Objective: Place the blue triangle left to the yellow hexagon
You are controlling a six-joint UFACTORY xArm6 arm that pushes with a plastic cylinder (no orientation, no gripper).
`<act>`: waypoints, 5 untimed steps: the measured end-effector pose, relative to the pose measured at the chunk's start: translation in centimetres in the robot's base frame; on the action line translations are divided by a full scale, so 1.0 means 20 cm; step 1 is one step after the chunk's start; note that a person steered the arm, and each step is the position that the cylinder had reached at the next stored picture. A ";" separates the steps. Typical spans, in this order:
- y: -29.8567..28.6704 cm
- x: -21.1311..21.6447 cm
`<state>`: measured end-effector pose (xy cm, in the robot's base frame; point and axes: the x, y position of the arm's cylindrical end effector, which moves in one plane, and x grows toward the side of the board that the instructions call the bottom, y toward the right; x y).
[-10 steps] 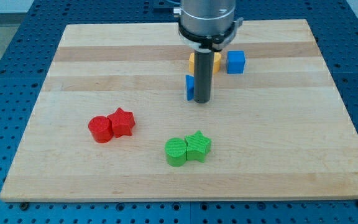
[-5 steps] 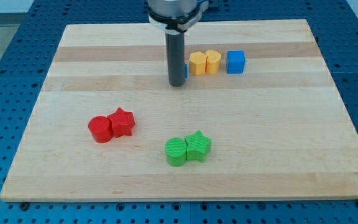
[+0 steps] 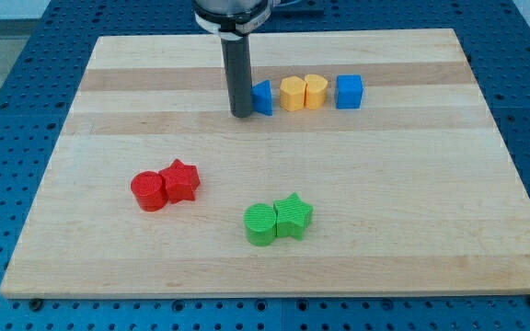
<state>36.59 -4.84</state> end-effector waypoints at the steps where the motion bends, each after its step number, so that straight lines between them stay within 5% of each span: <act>1: 0.01 -0.02; 5: 0.15 0.02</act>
<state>36.92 -1.74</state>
